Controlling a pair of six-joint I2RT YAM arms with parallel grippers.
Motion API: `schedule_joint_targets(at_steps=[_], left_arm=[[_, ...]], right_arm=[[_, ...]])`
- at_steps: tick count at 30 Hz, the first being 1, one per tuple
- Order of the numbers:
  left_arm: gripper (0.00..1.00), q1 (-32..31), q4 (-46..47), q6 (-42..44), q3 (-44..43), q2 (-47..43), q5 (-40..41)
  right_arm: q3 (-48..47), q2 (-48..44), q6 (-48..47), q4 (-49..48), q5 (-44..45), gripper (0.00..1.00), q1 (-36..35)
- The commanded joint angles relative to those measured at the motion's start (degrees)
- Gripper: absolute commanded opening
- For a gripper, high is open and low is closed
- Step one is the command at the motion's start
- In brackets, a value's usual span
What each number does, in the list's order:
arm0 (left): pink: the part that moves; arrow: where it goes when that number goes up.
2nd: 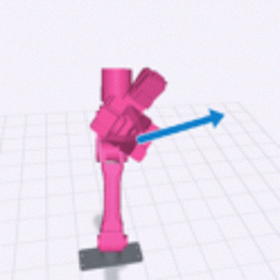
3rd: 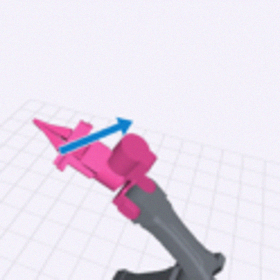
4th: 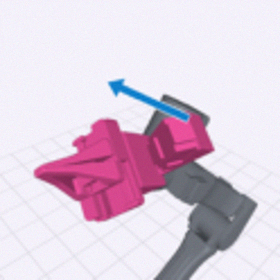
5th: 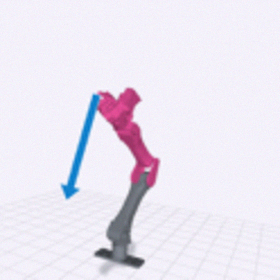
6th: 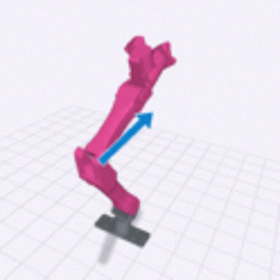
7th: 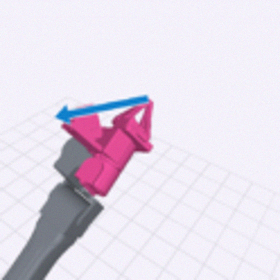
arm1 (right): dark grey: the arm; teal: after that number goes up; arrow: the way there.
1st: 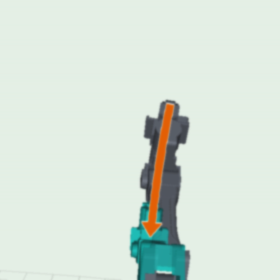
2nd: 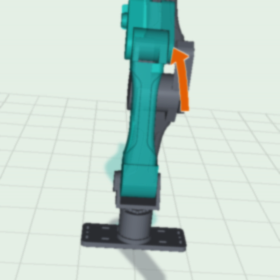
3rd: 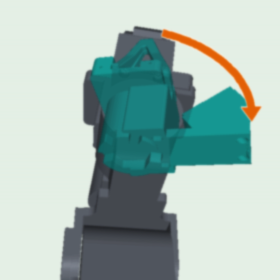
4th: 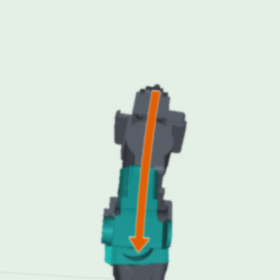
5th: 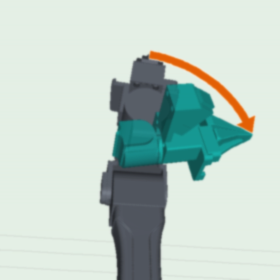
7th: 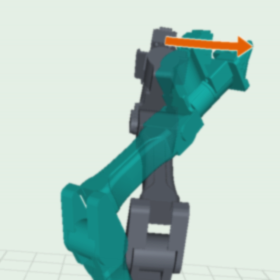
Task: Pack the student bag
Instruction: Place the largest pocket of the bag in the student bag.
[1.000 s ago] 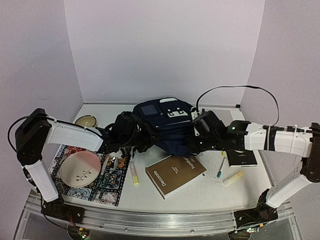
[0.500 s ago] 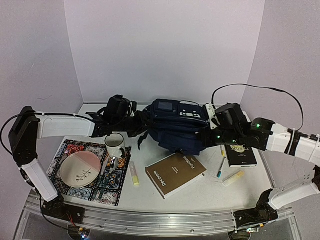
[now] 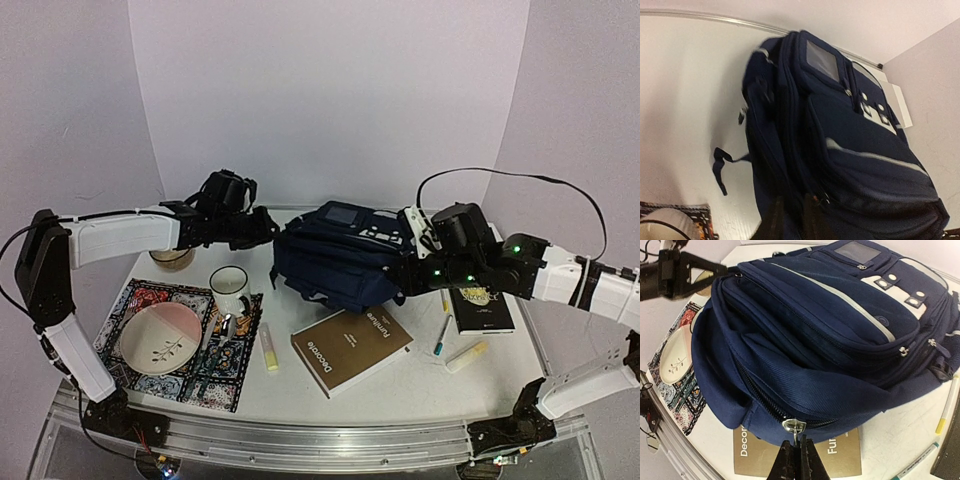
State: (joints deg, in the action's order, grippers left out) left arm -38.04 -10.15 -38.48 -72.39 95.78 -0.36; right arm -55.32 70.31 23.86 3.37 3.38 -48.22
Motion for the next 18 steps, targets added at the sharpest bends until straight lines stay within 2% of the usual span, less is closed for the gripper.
schedule_joint_targets(at_steps=[1,5,9,12,18], left_arm=[[0.33,3.58,-0.57,9.65,-2.78,-0.97,3.56],[0.50,1.24,-0.60,15.21,-1.26,-5.94,1.06],[0.63,-5.98,-0.66,20.96,-0.56,-9.37,2.11],[0.69,-11.62,-0.72,24.69,-0.28,-10.29,2.56],[0.74,-17.28,-0.74,32.86,-0.69,-9.37,-1.10]], right_arm=[[-3.26,1.30,0.00,-2.33,-2.89,0.00,0.52],[-4.20,3.17,0.25,-5.02,-4.98,0.00,0.56],[-5.35,4.53,0.31,-6.07,-5.88,0.00,0.56],[-6.41,5.52,0.16,-6.10,-6.45,0.00,0.52],[-7.30,6.47,0.05,-6.11,-7.24,0.00,0.58]])
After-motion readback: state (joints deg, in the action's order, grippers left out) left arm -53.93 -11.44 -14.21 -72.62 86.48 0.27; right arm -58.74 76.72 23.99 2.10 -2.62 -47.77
